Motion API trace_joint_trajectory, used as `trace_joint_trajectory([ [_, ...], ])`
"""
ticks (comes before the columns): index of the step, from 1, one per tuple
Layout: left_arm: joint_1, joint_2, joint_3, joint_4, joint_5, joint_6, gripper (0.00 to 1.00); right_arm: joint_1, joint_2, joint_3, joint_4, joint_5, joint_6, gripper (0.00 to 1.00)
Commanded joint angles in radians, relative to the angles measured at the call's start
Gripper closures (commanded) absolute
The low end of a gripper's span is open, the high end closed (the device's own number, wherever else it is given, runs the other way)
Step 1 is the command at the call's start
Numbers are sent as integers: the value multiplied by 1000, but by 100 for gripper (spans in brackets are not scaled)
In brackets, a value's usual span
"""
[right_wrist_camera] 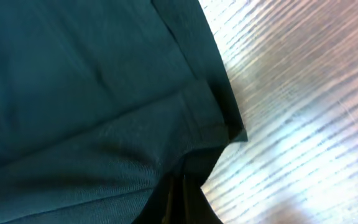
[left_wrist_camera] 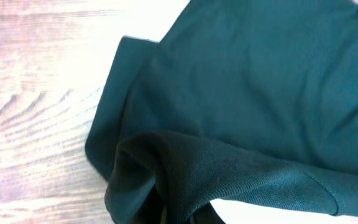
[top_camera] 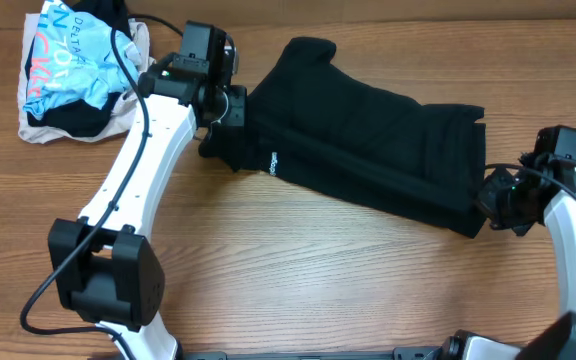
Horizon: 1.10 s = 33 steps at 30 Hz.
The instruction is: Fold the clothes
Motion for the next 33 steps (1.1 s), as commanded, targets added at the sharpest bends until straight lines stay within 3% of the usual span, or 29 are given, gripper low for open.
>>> trace_joint_trajectory([
  [1,-6,46,-5,24,-23,-13,91,-5,45,-8,35,32,5,96],
  [5,-7,100,-5,63,-21,-14,90,-5,93,-8,92,32,5,96],
  [10,-7,179,-5,92,-22,-14,76,-5,135,-8,153,32,5,95],
  [11,-7,190,-5,98,-23,-13,68,-5,140,-8,166,32,5,89],
  [12,-6,207,-5,111,-23,-13,57,-5,145,-8,181,32,5,74],
  [13,-6,214,-5,119,-23,-11,50,-5,146,-8,192,32,4,66],
  [17,-6,224,-4,171,-23,57,24,-5,146,-8,241,32,-27,45],
  [21,-6,222,61,170,-23,137,0,-5,145,32,232,18,-50,32],
  [33,-17,222,614,-169,62,229,0,13,142,420,-46,-71,-59,20],
])
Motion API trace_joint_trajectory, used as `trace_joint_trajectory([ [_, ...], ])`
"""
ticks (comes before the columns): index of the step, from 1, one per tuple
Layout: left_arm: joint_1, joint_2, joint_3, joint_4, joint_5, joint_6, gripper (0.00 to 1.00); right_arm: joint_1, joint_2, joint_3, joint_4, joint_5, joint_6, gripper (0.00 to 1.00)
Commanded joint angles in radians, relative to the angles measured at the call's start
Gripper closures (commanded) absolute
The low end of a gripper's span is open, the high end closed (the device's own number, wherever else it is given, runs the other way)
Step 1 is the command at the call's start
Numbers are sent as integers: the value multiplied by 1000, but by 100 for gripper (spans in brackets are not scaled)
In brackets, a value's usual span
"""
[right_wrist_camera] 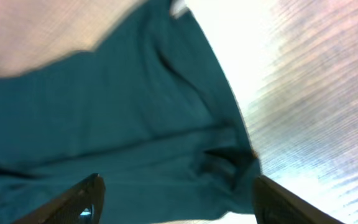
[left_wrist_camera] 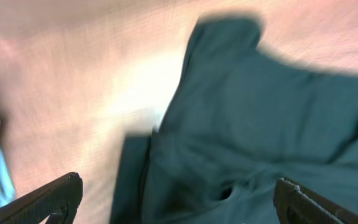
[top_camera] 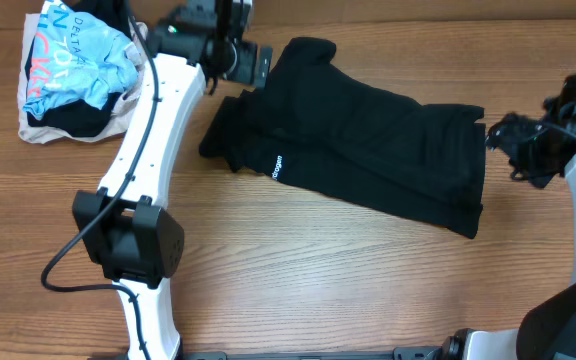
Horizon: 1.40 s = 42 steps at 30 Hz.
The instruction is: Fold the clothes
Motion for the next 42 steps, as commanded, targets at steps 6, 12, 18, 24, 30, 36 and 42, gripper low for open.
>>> trace_joint_trajectory([
  [6,-30,-4,150,-72,48,83,0,53,-4,63,19,-89,-2,14],
  [12,-45,50,149,-137,44,89,0,115,-3,55,27,-67,2,12],
  [18,-48,107,147,-233,43,89,0,170,-3,-58,30,-39,55,11],
  [24,-49,156,145,-337,35,89,0,187,-3,-207,75,-48,82,11],
  [30,-50,237,145,-407,29,75,0,233,-3,-340,152,-55,93,11],
  [36,-60,274,142,-409,29,74,0,288,-3,-397,206,-55,109,11],
  [42,-66,308,139,-397,29,90,0,338,-3,-439,270,-54,134,11],
])
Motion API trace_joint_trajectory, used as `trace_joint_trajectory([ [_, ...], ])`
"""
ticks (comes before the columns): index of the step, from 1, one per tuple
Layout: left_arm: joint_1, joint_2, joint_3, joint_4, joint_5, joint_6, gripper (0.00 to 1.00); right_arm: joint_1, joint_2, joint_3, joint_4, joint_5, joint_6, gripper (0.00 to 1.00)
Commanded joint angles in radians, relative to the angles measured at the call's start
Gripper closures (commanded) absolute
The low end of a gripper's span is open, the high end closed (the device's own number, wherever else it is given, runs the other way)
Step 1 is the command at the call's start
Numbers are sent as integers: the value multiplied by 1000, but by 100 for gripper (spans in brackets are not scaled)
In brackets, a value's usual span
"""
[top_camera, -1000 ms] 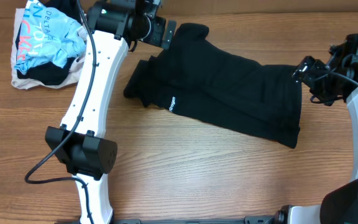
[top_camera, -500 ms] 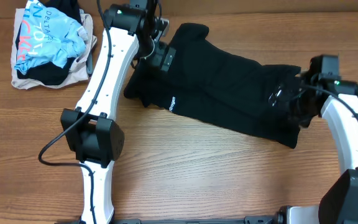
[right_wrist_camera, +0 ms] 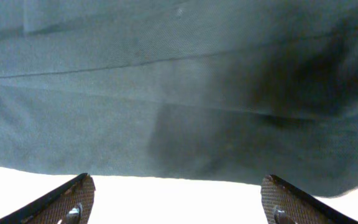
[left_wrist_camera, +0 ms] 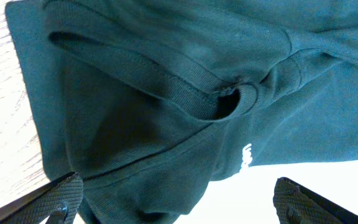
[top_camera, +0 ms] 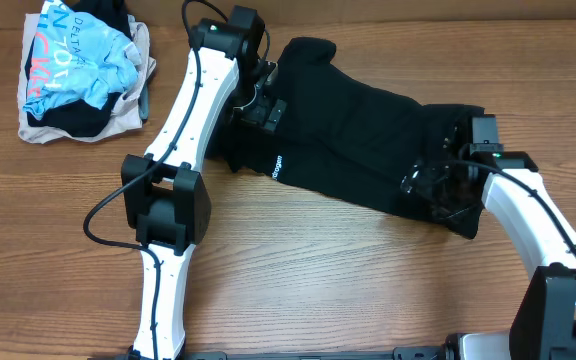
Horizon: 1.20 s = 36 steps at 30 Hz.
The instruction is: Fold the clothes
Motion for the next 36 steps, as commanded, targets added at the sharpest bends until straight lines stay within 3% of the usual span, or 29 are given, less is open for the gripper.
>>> trace_joint_trajectory([
  [1,-8,38,2,4,0,16,0,23,-2,-26,22,0,21,11],
  [13,-8,104,2,24,0,22,0,39,-2,-89,71,31,43,11],
  [27,-8,113,-24,103,-3,22,5,38,-2,-228,322,113,42,12],
  [36,-7,113,-195,137,-7,19,9,38,-2,-228,294,113,43,13],
])
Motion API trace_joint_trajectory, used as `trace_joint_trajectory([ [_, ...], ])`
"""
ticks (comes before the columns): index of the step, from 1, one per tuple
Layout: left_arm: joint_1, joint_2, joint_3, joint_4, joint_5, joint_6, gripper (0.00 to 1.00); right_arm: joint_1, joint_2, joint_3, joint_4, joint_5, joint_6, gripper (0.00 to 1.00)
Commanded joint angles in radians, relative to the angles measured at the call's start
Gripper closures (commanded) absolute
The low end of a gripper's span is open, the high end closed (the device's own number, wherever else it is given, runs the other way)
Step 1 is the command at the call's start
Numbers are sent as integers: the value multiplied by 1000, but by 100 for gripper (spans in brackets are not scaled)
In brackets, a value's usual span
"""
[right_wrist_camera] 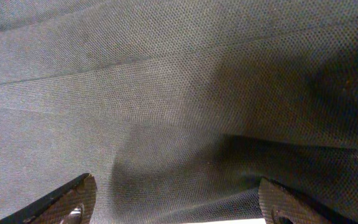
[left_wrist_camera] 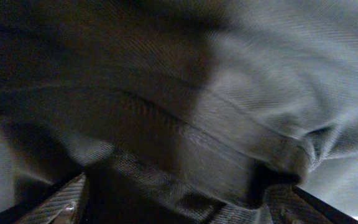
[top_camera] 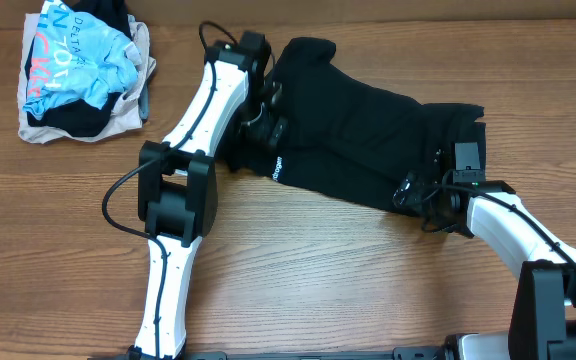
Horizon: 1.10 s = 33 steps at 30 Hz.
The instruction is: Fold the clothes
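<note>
A black garment (top_camera: 368, 130) lies spread slantwise across the wooden table (top_camera: 298, 290), with a small white logo (top_camera: 278, 165) near its left end. My left gripper (top_camera: 266, 115) is down on the left end. In the left wrist view it (left_wrist_camera: 176, 208) is open, and a thick fold of black cloth (left_wrist_camera: 229, 143) lies close between the fingers. My right gripper (top_camera: 420, 202) sits at the lower right edge of the garment. In the right wrist view it (right_wrist_camera: 179, 202) is open, fingers wide apart, with cloth (right_wrist_camera: 179, 93) filling the frame.
A heap of other clothes (top_camera: 73, 70), light blue, pink, beige and black, lies at the table's back left corner. The left arm (top_camera: 203, 110) stretches over the table between that heap and the garment.
Both open grippers have come lower onto the black garment. The left one now has a fold right at its fingers. The right one has shifted toward the lower right edge.
At first each gripper was shut on an end of the garment, left on the left end, right on the lower right corner. Then both were open and drawn back, with the garment lying flat. After that they hung open over it, and now they press close on it.
</note>
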Motion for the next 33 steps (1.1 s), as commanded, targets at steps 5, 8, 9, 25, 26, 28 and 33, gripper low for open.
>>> trace_joint_trajectory([
  [5,-3,19,-163,9,-74,-37,9,6,-1,-18,-57,21,2,13],
  [8,-2,19,-174,-16,-93,-45,11,5,-1,-18,-112,21,3,13],
  [9,-2,19,-174,-23,-94,-45,11,6,-1,-18,-138,21,7,13],
  [25,6,-11,-174,-153,-180,-88,14,5,-55,-14,-377,-58,48,16],
  [26,5,-21,-174,-148,-192,-94,14,5,-76,-11,-360,-58,25,15],
  [28,7,-38,-174,-132,-197,-94,13,5,-118,3,-312,-48,-7,13],
  [33,13,-52,-174,-95,-197,-93,10,5,-152,11,-118,21,-85,11],
])
